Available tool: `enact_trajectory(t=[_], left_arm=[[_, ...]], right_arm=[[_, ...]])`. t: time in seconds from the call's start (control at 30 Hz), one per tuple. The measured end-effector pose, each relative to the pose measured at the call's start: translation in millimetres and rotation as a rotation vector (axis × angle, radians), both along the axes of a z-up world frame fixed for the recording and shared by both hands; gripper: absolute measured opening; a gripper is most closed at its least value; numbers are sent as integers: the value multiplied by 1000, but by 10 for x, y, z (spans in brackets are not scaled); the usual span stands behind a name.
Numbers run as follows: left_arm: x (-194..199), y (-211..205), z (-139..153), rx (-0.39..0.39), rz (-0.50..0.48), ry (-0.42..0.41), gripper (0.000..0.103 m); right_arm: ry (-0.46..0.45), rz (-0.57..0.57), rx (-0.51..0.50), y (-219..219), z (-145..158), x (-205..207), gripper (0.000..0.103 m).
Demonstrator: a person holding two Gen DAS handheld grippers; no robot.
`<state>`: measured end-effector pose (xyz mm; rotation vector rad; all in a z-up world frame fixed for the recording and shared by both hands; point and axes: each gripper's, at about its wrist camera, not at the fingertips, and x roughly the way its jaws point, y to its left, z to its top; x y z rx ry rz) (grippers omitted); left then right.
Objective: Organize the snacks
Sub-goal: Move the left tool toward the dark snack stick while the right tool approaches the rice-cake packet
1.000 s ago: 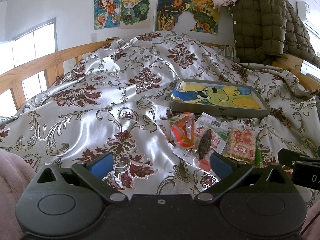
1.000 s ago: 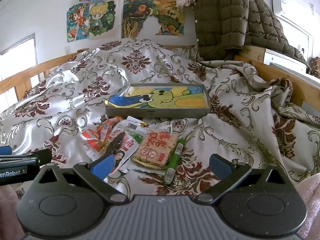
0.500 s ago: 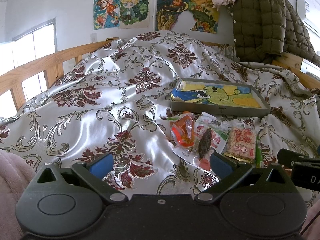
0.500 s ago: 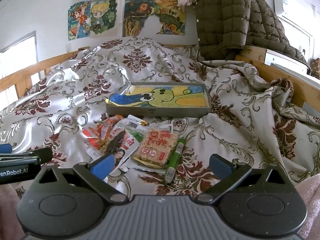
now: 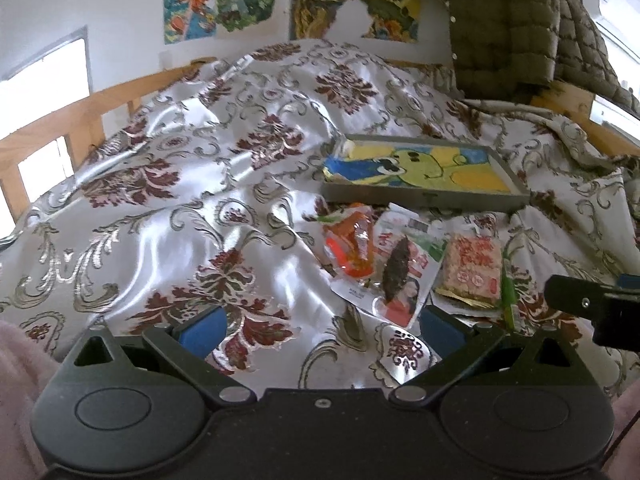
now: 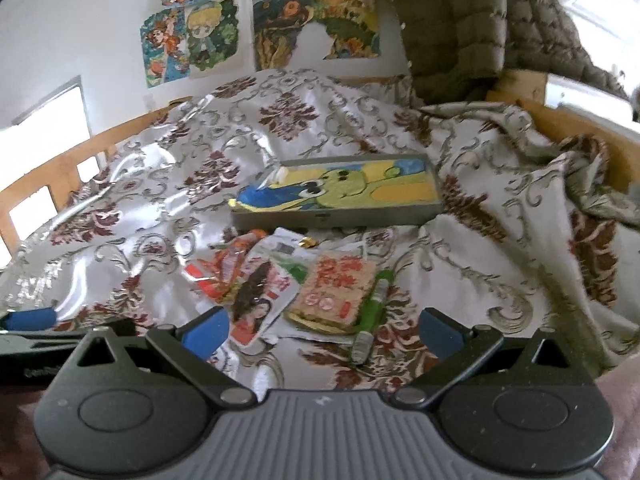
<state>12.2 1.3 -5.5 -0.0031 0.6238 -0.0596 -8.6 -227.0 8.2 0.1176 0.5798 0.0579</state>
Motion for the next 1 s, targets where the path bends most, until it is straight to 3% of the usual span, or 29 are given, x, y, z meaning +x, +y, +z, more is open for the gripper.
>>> enact_trajectory(t=[0.27, 0.43, 0.6, 0.8, 1.0], left_arm=[[378, -23, 38, -35, -102, 88, 102], [664, -118, 16, 19, -192, 120, 102], [912, -208, -3, 79, -334, 98, 102], [1137, -238, -23, 54, -529, 60, 102], [1355, -275, -145, -46, -611, 114, 102]], right_arm=[[65, 87, 24, -158, 107, 380, 103], [120, 129, 43, -287, 144, 727, 103], [163, 189, 119, -444, 97, 1042, 103], [241, 277, 231, -662, 2, 1365, 103], [302, 294, 304, -791, -152, 1582, 103]])
